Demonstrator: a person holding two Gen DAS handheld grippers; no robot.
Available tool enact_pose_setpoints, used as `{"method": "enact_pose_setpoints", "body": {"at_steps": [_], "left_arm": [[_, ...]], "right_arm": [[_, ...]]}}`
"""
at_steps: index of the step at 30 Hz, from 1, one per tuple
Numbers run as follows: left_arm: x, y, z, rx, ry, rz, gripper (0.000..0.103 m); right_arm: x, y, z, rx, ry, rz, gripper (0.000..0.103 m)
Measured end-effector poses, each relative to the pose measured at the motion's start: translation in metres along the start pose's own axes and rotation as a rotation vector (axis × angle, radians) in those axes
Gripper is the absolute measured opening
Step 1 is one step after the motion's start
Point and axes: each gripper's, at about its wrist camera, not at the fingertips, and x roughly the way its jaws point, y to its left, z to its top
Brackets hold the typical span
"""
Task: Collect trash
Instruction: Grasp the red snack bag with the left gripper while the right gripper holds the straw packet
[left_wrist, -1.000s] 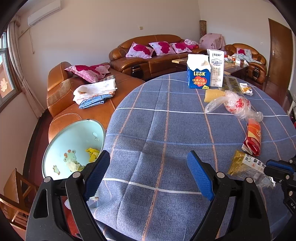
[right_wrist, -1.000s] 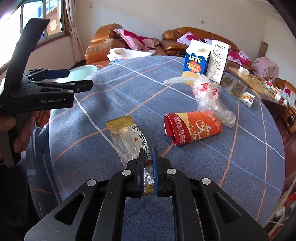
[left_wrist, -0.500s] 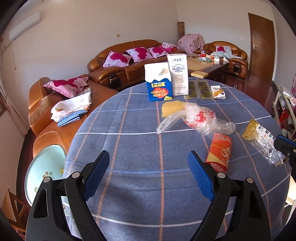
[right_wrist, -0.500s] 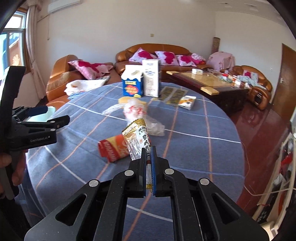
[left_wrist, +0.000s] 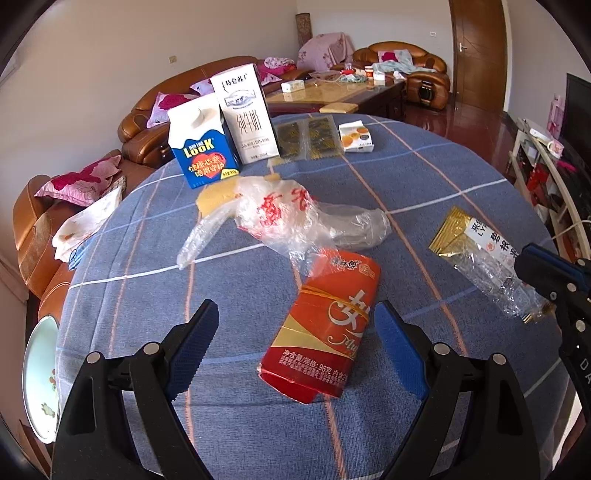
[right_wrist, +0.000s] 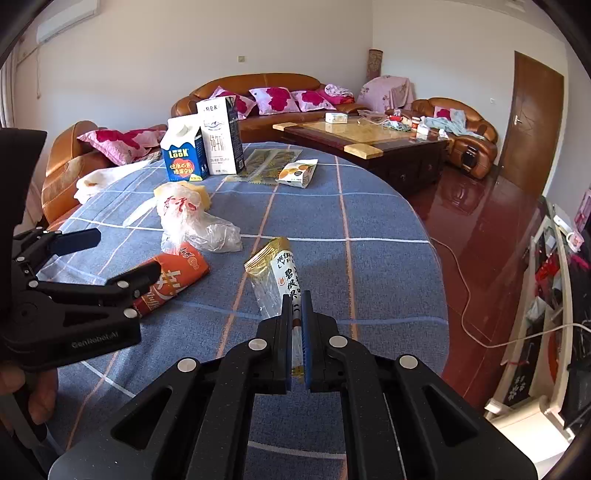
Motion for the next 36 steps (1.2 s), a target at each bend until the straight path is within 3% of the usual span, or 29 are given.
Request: {"method": "enact_pose_setpoints", "body": {"at_steps": [8,9,12,15,23,27,32,36], "left_arm": [[0.016,-0.002,0.001,0.016,0.085,-0.047,0.084],[0.017,-0.001,0.001,0.009,0.088,-0.063,0.081],[0.014,0.004,-0.002,-0.002,0.085,-0.153,0.056],[0.009,0.000,-0.007,0.026,0.072,-0.176,0.044],[-0.016,0.018,-0.024,-0.003,0.059,-0.218,0.043],[-0.040,0.037,-0.033,-0.045,0.010,-0.188,0.043],[-0.061,0.063,-0.038,-0.088,-0.069,-0.058,0.043],[-0.072,0.082,-0.037,-0.127,-0.107,0.003,0.043]], "right_arm": [[0.004,-0.001,0.000,0.014,0.001,0.027,0.006],[0.004,0.000,0.000,0.014,0.002,0.030,0.006],[0.004,0.001,0.001,0.015,0.000,0.037,0.006],[0.001,0.000,0.000,0.018,-0.005,0.044,0.006],[-0.007,0.004,0.000,0.017,-0.018,0.061,0.006],[-0.013,0.009,0.002,0.014,-0.030,0.075,0.006],[-0.021,0.026,0.009,-0.004,-0.063,0.115,0.006],[-0.019,0.047,0.014,-0.037,-0.069,0.145,0.006]]}}
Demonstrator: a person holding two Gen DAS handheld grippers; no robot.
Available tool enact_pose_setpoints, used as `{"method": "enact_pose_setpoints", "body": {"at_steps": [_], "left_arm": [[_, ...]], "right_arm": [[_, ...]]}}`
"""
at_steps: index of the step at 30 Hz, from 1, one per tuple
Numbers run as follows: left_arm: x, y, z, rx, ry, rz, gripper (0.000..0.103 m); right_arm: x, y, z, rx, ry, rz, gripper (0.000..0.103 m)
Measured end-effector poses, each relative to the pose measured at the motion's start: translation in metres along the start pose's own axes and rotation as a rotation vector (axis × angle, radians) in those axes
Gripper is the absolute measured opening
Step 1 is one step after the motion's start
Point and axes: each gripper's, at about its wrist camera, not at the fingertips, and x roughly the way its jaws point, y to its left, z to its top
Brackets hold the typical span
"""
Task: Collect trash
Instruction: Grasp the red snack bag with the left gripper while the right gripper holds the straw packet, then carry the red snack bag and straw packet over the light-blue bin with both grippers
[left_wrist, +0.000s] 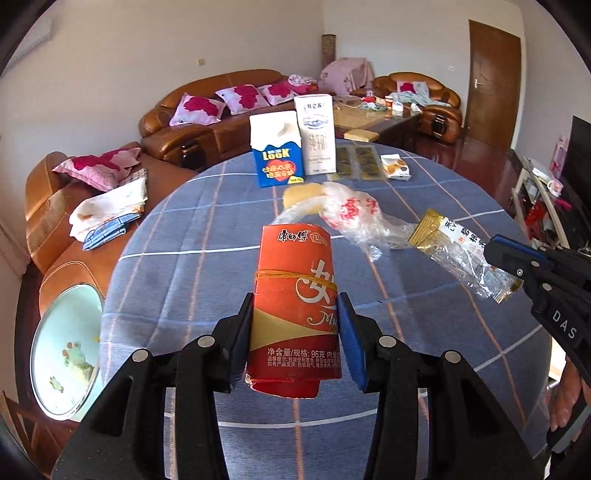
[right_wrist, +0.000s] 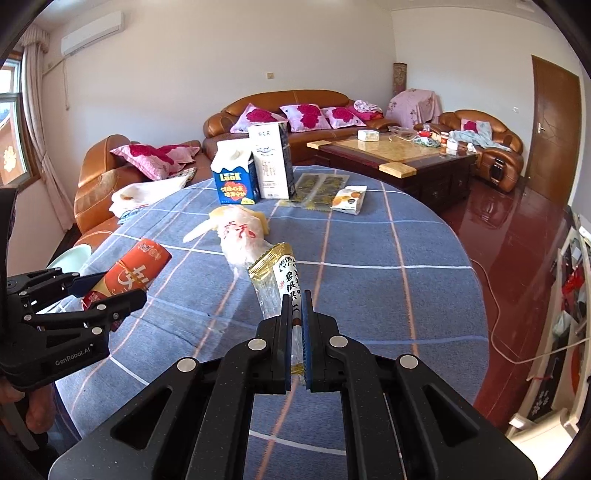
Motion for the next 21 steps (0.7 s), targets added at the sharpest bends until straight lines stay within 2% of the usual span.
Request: {"method": "enact_pose_setpoints", "body": {"at_steps": [13,21], "left_arm": [[-0.027,0.063,-0.001,-0.131,-0.087,0.157,0.043],[-0.034,0.100,-0.010,-0.194,-0.081,0.235,0.043]], "right_arm": [[0.025,0.057,0.026,-0.093,-0.034,0.100,0.006],[0.044,0.098,0.049,-0.155,-0.048,0.167,0.006]]}}
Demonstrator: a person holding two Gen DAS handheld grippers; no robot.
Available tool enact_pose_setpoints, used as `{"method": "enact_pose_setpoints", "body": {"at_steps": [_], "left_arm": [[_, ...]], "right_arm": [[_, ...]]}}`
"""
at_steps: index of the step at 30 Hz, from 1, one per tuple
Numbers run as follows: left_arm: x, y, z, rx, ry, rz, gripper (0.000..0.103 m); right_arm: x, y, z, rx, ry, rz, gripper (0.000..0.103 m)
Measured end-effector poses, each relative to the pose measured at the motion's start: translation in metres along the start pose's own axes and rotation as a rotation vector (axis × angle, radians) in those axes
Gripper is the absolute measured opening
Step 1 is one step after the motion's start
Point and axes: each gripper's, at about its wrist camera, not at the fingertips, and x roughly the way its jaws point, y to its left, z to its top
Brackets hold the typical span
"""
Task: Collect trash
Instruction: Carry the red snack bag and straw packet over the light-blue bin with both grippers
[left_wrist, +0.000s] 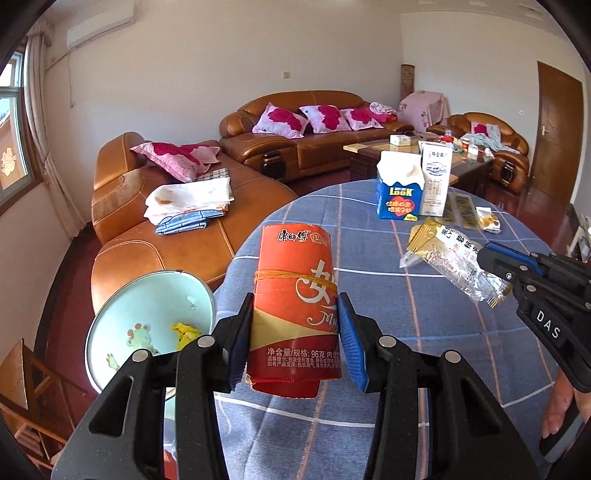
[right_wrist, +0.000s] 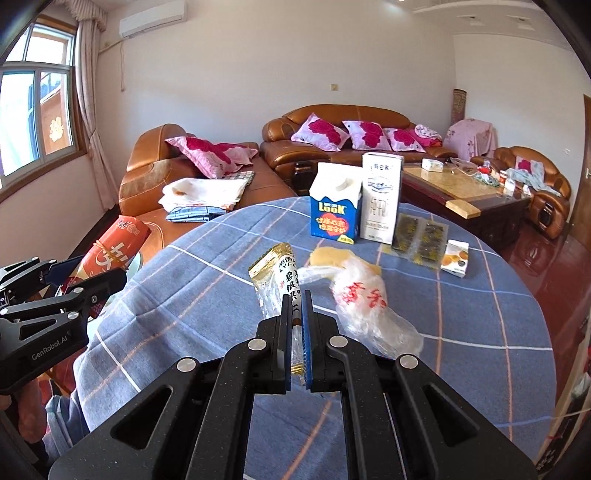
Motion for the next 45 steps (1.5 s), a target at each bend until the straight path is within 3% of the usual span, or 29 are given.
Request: {"method": "enact_pose_setpoints", "body": {"at_steps": [19,45], "left_arm": [[0.009,0.086,-0.007,-0.127,0.037,0.168,0.043],[0.017,0.168,-0.012,-0.211,0.076,0.367,0.044]], "right_arm": [[0.056,0.082,0.038,-0.142,-0.005,0.142,0.006],[0.104,0.164,0.051,-0.261,0.004,0.288,0.006]]}}
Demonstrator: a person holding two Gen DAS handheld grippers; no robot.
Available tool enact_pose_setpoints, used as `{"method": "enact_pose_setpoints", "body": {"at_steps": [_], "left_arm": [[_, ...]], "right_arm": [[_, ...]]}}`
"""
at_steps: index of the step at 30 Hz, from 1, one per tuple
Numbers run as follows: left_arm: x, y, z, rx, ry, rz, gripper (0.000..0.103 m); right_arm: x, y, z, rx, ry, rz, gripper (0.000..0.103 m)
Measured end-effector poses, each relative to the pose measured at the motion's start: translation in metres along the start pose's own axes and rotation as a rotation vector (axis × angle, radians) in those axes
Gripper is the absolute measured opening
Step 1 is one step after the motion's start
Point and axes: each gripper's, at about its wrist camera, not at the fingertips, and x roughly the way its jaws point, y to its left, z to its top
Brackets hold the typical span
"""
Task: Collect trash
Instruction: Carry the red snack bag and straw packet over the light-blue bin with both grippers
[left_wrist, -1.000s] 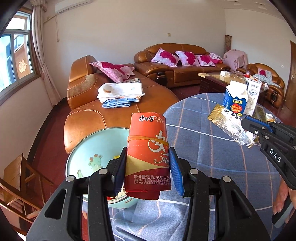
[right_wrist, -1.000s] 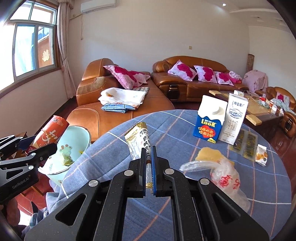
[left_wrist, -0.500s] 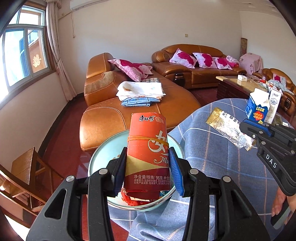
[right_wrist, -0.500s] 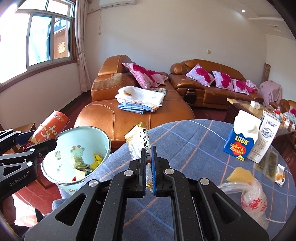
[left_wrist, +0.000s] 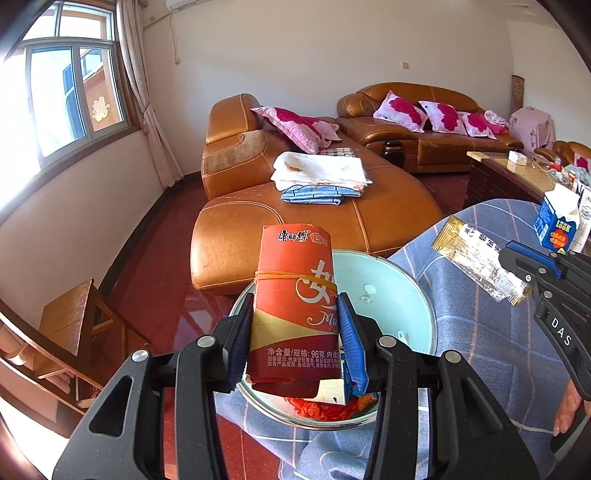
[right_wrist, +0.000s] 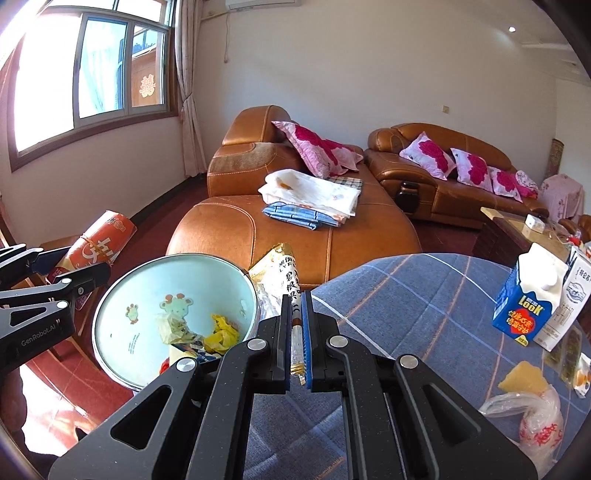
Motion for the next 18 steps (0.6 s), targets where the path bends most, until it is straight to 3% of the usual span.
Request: {"method": "enact_pose_setpoints", "body": {"at_steps": [10,18], "left_arm": [[0.008,0.018,0.000,-0.023,0.013,0.050,0.044],[0.012,0.019,0.002,-0.030,0.017,0.047,0.044]], "right_arm": [[0.013,0.016,0.004,-0.035,0.004,0.035,0.006],[0.025,0.034,0.008,-0.070,0.012,0.073,0.006]]}}
